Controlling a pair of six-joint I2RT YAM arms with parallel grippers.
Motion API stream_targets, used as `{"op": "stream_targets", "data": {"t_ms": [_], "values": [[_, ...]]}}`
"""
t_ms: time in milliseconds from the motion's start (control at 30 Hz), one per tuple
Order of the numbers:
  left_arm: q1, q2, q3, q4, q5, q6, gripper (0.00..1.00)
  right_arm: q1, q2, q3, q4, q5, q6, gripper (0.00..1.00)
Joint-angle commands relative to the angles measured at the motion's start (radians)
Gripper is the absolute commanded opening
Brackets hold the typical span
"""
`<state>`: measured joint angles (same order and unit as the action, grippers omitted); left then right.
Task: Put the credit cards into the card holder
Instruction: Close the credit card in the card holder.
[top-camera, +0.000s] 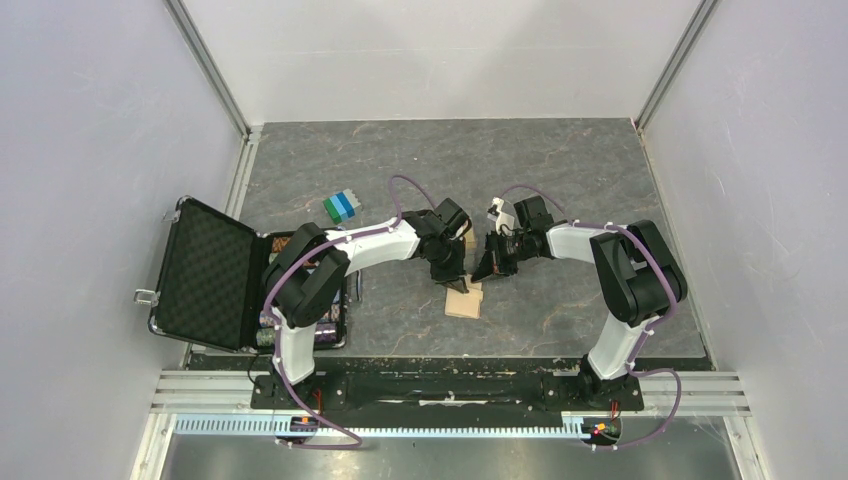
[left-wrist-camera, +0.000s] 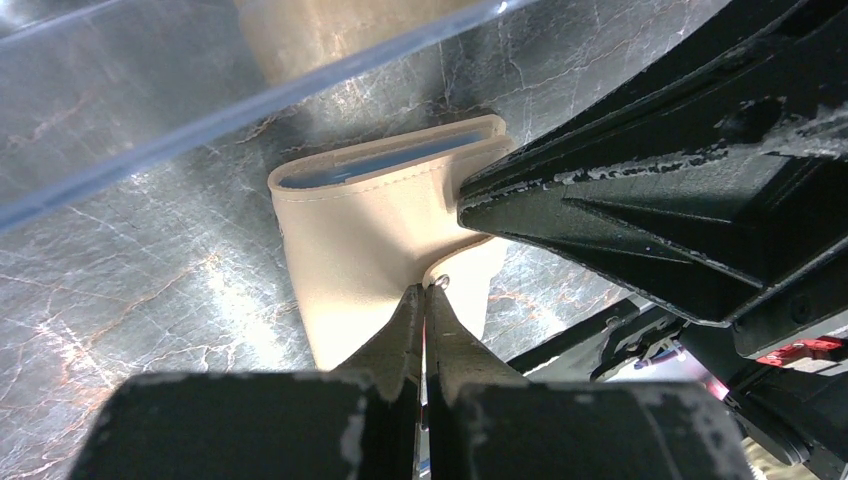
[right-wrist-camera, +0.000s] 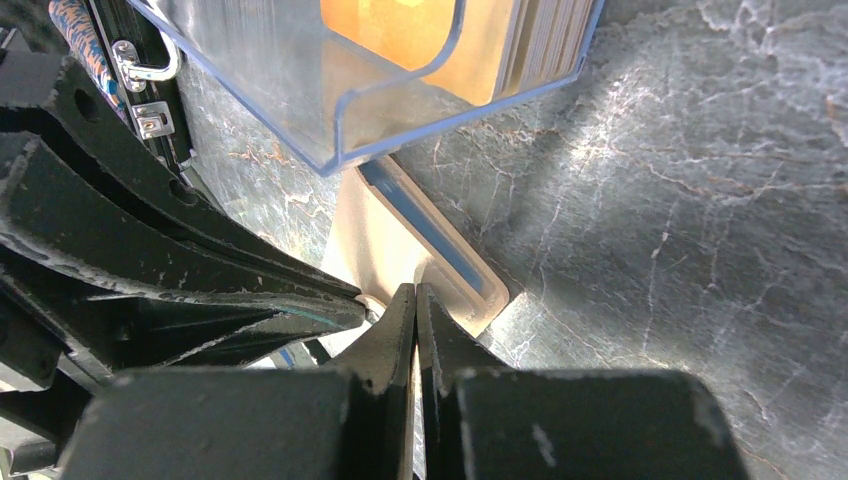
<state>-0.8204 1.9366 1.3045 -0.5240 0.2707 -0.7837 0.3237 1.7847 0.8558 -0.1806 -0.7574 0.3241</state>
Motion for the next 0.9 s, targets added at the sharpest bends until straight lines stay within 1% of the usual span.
{"op": "stream_targets", "data": {"t_ms": [0,267,533,867], "values": [[-0.002,-0.029,0.039,-0.01,-0.009,0.043,0.02,-0.003,0.015,-0.002,-0.032,0.138,-0.049,0.0],[-0.002,-0.051,0.009,0.084,0.059,0.02,0.02,-0.003,0.021,0.005,-0.035,0.135,-0.051,0.0],[-0.003,-0.047,-0.004,0.084,0.075,0.015,0.02,-0.003,0.022,0.0,-0.034,0.134,-0.053,0.0],[-0.004,-0.039,-0.015,0.044,0.028,0.033,0.02,-0.003,0.021,-0.003,-0.034,0.134,-0.055,0.0]]}}
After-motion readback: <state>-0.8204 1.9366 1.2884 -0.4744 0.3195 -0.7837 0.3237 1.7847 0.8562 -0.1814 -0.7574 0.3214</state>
